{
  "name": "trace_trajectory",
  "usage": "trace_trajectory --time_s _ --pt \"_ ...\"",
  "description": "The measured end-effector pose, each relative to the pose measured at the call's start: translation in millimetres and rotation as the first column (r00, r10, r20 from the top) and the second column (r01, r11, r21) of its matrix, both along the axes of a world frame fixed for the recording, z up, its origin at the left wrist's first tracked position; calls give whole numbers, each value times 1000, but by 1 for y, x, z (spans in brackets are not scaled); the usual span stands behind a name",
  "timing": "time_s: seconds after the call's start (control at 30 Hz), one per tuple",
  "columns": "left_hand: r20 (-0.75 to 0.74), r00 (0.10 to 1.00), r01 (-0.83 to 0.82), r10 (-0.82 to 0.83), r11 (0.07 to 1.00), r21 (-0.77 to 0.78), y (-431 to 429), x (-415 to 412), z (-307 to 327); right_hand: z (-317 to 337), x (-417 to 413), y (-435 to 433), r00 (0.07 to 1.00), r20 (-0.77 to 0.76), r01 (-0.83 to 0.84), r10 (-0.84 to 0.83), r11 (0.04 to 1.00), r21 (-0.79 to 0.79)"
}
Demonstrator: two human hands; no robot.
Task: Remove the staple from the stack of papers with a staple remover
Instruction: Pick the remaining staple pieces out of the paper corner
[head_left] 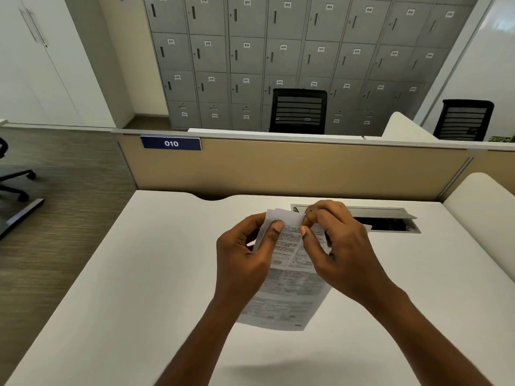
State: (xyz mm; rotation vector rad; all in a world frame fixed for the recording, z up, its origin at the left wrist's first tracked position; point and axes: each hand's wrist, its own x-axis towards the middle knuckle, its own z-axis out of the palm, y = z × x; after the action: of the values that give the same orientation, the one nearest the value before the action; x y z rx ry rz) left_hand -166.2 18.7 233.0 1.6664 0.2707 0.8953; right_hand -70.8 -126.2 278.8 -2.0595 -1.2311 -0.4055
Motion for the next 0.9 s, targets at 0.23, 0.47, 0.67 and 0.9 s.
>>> trace_trajectory --time_s 0.23,0.47,0.67,0.9 --pt "-13 992 123 -125 987 -101 12 -15 4 0 -1 11 984 166 -61 64 998 -23" --pt "-130 980 133 -153 980 -151 6 -20 -5 -4 10 16 961 245 -127 127 992 -14" --pt "-146 987 36 -59 988 -150 9 -33 -4 -6 3 30 951 245 -197 189 980 9" --pt "-149 985 64 -87 987 -150 39 -54 0 1 -17 62 943 264 -209 203 978 -8"
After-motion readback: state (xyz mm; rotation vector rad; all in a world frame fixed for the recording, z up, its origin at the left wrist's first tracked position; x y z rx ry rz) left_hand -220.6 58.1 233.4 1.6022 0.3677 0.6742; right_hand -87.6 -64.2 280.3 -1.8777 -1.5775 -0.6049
